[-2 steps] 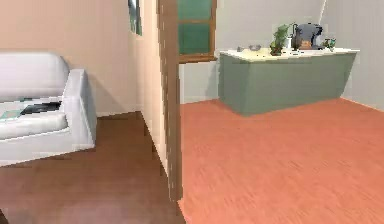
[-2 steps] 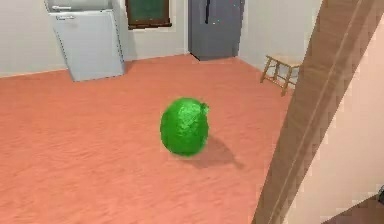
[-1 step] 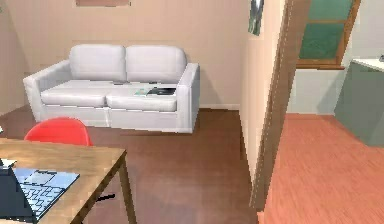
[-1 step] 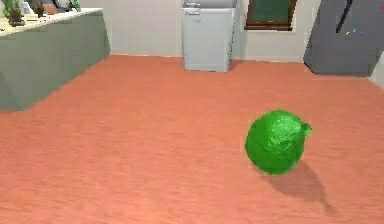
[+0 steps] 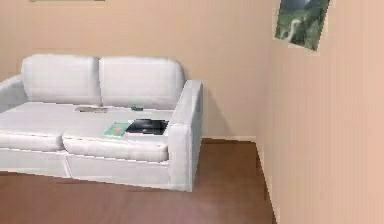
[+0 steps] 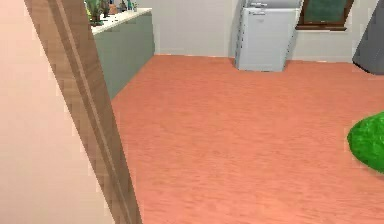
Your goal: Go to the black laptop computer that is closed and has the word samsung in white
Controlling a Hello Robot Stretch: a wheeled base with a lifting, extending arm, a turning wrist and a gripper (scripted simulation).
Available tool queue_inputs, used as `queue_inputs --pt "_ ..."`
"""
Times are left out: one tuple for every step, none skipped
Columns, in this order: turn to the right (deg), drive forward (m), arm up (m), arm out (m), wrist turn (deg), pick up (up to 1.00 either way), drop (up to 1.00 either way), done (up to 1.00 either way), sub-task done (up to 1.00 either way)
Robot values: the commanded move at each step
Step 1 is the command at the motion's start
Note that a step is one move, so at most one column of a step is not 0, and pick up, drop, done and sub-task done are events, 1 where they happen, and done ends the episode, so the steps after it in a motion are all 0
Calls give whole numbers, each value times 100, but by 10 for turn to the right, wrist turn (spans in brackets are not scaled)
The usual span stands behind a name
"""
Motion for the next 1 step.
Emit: queue_inputs --pt "-150 0 0 0 0 0 0 0 0"
